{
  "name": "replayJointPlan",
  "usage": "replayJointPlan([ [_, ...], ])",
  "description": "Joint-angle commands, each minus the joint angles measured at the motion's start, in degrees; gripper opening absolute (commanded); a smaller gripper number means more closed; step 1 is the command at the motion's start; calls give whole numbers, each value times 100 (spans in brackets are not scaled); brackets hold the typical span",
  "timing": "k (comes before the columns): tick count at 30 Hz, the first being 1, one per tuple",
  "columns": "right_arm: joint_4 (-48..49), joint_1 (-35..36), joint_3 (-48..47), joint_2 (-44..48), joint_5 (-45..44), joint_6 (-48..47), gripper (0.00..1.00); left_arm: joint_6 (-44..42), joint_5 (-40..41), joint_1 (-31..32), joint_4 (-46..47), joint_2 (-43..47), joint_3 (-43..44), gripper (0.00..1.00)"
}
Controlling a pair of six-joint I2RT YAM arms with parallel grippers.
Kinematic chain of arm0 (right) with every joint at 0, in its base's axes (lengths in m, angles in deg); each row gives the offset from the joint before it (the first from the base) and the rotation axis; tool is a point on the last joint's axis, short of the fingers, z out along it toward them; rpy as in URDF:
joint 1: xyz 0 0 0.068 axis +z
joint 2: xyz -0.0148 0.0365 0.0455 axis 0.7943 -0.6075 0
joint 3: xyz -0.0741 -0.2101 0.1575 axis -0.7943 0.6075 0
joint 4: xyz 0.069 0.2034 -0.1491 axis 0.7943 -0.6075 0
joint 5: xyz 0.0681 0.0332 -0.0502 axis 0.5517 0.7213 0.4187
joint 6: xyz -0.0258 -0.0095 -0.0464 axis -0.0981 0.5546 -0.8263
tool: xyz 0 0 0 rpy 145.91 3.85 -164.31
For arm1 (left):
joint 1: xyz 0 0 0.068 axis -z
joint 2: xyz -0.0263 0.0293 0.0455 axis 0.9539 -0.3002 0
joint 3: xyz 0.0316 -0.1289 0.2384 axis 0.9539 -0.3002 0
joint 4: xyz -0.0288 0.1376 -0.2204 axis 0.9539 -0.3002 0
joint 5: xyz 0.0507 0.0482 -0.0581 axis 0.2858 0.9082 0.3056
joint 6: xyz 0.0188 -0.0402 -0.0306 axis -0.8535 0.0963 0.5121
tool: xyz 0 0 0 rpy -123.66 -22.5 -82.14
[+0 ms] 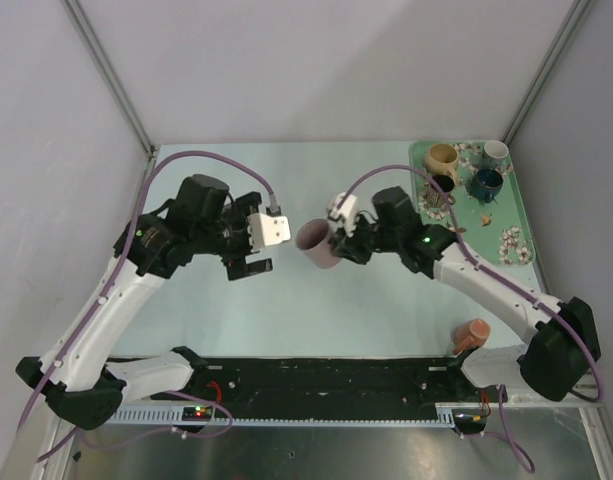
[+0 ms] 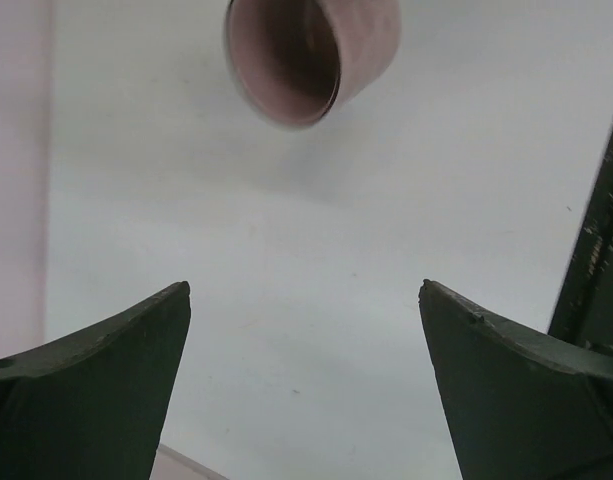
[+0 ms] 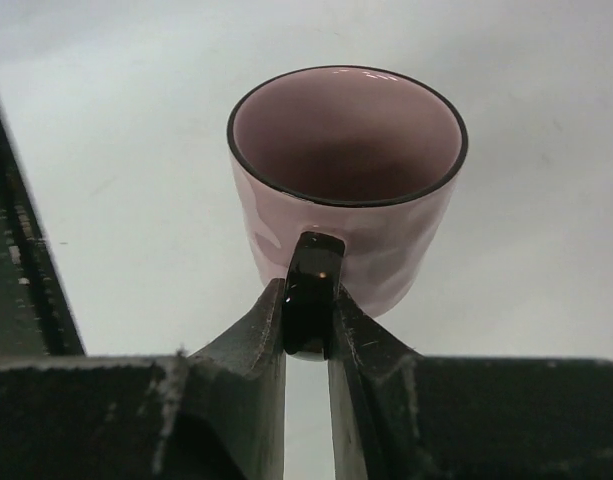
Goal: Turn the mug right side up
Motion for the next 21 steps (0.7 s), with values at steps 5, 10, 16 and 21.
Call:
replayJointPlan([
  [5,599,-2456,1099,1679,42,361,0,530,418,-71,547,79,334,100],
  [10,789,-4164,1712,2189,184,327,0,543,355,-115,612,102,237,100],
  [16,1318,-5254,2116,1980,200,269,0,539,358,-147,701,116,164,100],
  [21,1977,-5573,2146,1338,565,262,0,537,364,-174,726,129,101,100],
])
